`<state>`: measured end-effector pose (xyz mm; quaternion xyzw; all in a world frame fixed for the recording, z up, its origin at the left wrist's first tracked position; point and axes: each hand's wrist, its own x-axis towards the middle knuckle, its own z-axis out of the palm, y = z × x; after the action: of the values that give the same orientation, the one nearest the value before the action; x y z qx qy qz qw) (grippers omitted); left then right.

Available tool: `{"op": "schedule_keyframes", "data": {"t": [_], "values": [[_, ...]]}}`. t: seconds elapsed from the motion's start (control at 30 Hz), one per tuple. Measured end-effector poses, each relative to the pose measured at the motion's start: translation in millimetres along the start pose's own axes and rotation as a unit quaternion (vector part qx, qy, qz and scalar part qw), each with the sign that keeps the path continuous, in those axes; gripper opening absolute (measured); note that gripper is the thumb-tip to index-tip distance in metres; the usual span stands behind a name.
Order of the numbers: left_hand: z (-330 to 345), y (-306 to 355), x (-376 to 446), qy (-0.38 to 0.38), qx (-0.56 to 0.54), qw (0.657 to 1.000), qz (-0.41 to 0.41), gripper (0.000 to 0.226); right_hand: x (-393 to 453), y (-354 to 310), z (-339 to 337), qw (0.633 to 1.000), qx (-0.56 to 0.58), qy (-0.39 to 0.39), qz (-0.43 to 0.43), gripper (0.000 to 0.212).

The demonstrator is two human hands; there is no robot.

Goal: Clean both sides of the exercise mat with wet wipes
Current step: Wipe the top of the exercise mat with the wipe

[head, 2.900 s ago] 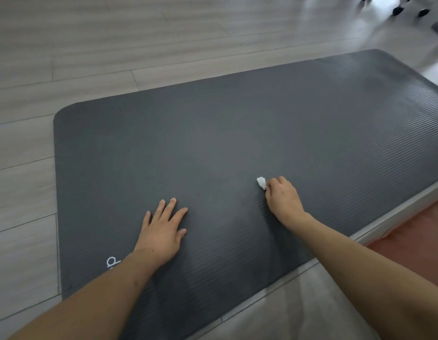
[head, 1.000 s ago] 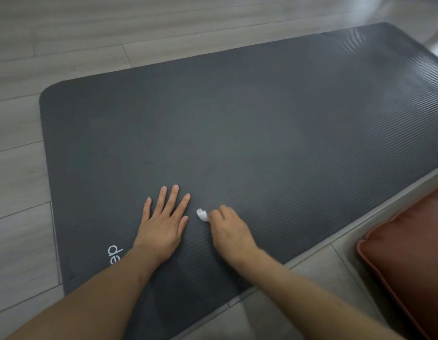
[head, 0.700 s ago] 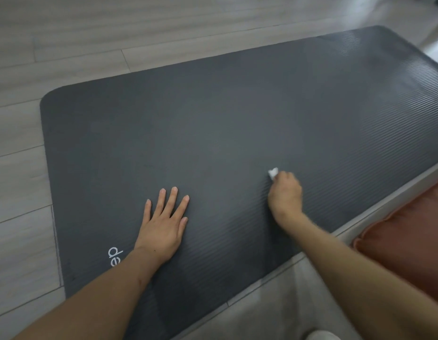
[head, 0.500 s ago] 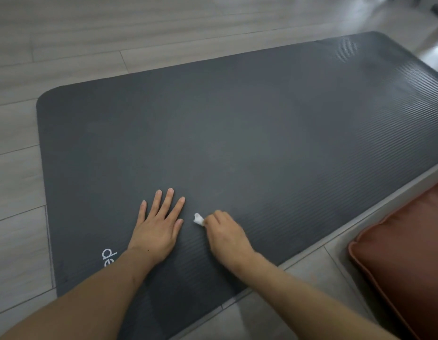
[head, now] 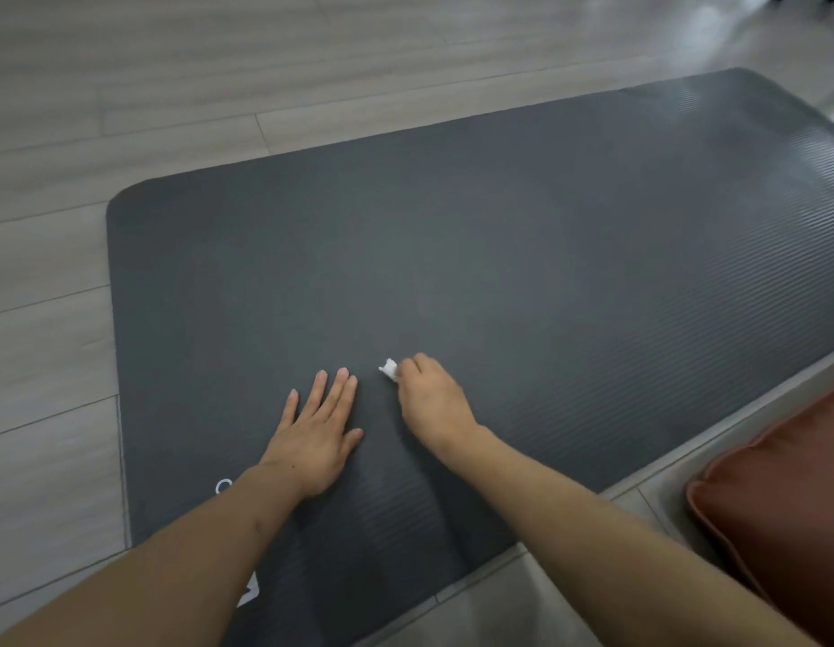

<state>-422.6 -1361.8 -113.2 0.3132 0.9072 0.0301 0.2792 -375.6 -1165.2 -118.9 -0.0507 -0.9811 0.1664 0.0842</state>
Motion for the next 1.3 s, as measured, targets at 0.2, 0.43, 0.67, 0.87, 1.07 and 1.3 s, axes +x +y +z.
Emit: {"op": "schedule_keyframes", "data": {"t": [0.2,0.43,0.67,0.87,1.07,1.3], "values": [[8,5,-1,0.036,0.022,0.999,-0.007,0.064,23,160,-77,0.953,-0.089,0.039,0.288,0.014],[21,-3,1,0.142,0.044,0.989,0.019,0.073,-45,-17,-1,0.991,0.006,0.050,0.123,0.016],[30,0,6,0.163,0.032,0.986,0.018,0.070,-45,110,-52,0.972,-0.129,0.115,0.157,0.011],[27,-3,8,0.187,0.035,0.981,0.022,0.069,-67,44,-32,0.951,-0.067,0.159,0.258,0.016],[30,2,10,0.199,0.029,0.979,0.021,0.070,-120,-6,-18,0.998,-0.047,0.016,0.025,0.010],[25,13,6,0.202,0.042,0.975,0.079,0.066,-91,111,-72,0.930,-0.108,0.125,0.327,0.009]]}}
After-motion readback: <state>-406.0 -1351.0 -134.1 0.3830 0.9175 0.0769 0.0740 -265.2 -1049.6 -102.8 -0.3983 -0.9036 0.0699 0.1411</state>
